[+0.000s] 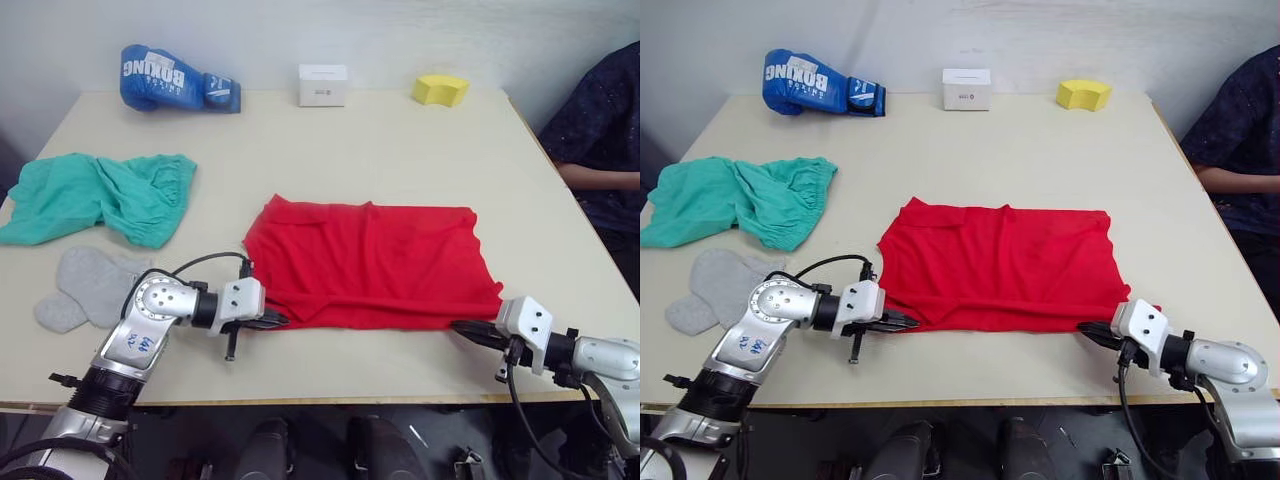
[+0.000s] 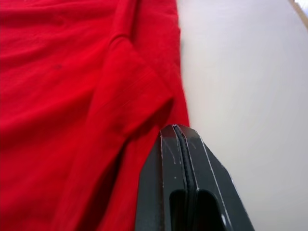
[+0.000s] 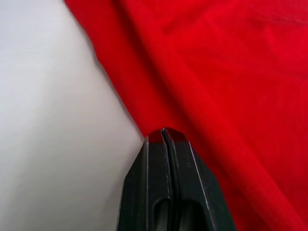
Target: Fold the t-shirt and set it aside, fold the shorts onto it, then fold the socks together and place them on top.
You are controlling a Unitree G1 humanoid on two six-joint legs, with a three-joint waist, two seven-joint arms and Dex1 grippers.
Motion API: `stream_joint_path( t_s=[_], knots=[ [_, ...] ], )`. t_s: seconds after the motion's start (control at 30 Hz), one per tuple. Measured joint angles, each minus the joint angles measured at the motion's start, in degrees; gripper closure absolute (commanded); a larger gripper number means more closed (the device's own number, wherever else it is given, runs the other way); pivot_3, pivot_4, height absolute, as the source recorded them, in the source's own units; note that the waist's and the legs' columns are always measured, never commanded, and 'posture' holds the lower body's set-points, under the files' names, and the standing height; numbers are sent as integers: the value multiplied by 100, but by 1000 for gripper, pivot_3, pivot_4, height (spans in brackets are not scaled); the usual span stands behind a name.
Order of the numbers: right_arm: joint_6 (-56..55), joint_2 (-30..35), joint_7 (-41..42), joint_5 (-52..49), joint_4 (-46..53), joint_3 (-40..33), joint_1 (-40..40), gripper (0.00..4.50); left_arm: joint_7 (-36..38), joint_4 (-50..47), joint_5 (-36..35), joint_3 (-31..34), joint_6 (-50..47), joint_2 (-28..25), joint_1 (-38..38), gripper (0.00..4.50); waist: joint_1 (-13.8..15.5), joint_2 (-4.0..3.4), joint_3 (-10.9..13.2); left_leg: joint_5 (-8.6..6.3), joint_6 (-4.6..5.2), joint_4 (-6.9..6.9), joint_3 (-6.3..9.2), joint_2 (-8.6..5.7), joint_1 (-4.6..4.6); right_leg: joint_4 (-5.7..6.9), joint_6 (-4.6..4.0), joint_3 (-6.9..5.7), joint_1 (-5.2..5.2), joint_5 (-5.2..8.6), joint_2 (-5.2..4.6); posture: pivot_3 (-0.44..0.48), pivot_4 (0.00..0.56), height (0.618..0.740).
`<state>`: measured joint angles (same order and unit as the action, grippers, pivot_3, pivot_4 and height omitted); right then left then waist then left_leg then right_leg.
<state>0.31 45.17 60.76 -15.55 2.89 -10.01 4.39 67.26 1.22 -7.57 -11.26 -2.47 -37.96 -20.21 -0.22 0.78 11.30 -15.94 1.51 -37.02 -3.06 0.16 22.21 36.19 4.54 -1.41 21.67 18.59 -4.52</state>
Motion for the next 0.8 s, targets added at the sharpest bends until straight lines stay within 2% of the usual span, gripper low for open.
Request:
stream_joint_path(
  t_s=[0.6, 0.8],
  knots=[
    [413, -322, -697, -51, -557, 45, -584, 4482, -899, 557, 218, 28, -460, 548, -468, 4500, 8, 0, 0, 4, 5, -9, 1, -1, -5, 16, 5, -2, -4, -3, -1, 0, 150, 740],
    [772, -342, -939, -262, -554, -225, -553, 4482, -1326, 617, -29, 436, -968, 794, -462, 4500, 13, 0, 0, 4, 5, -9, 2, -1, -4, 17, 5, -2, -4, -3, -1, 0, 150, 740]
  ],
)
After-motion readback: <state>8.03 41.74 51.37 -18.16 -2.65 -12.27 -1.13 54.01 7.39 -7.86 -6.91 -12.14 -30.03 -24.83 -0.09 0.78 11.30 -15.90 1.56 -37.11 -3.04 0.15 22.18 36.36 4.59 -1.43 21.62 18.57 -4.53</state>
